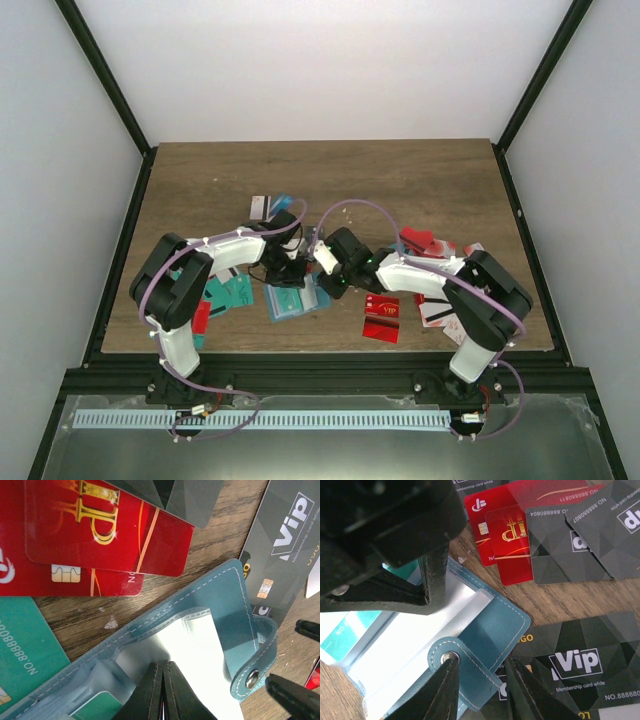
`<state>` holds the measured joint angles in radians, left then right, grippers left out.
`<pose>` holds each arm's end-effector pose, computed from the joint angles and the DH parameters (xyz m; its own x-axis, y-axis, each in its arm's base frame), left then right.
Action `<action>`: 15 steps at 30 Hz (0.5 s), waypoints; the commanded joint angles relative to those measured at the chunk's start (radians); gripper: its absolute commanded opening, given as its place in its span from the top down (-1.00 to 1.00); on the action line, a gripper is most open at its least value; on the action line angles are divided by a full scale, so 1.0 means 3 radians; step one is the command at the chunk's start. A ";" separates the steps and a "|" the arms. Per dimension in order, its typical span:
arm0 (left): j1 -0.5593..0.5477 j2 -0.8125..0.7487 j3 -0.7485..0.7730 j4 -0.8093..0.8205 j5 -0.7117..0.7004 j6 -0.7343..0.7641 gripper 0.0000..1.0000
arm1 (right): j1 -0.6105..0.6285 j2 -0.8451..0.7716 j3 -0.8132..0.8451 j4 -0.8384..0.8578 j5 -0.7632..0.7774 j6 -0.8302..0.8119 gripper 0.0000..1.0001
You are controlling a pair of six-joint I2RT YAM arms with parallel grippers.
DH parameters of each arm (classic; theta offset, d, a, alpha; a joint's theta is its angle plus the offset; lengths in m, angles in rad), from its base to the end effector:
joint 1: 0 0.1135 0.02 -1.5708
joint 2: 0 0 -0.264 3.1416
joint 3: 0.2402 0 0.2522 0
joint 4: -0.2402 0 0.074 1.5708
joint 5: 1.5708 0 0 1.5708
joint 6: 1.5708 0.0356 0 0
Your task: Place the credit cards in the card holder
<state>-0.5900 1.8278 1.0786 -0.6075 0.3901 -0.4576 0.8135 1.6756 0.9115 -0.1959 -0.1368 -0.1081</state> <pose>0.2667 -0.1949 0.1414 -0.9854 0.1681 -0.0264 0.1631 0.8893 -0.4272 0.2222 0.2422 0.1604 -0.4760 -0.6591 -0.5822 -0.8298 0.5558 0.0492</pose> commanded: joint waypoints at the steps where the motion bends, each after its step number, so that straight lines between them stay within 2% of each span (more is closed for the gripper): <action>1: -0.0023 -0.0010 -0.0040 0.0036 0.0014 0.0073 0.92 | 0.0029 -0.0053 -0.0057 0.0002 -0.0039 0.0054 0.33; 3: -0.0023 -0.0018 -0.0045 0.0032 0.0009 0.0074 0.92 | 0.0029 -0.0108 -0.0132 -0.0006 -0.0093 0.0035 0.22; 7: -0.0023 -0.0022 -0.0060 0.0048 0.0018 0.0078 0.92 | 0.0053 -0.0119 -0.0283 0.0076 -0.0142 -0.0004 0.11; 15: -0.0023 0.0005 -0.0057 0.0036 0.0034 0.0125 0.92 | 0.0104 0.0134 -0.0179 0.0204 0.0114 -0.0011 0.07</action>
<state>-0.5900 1.8278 1.0771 -0.6060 0.3912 -0.4400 0.8333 1.6737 0.8242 -0.1719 -0.1474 -0.1040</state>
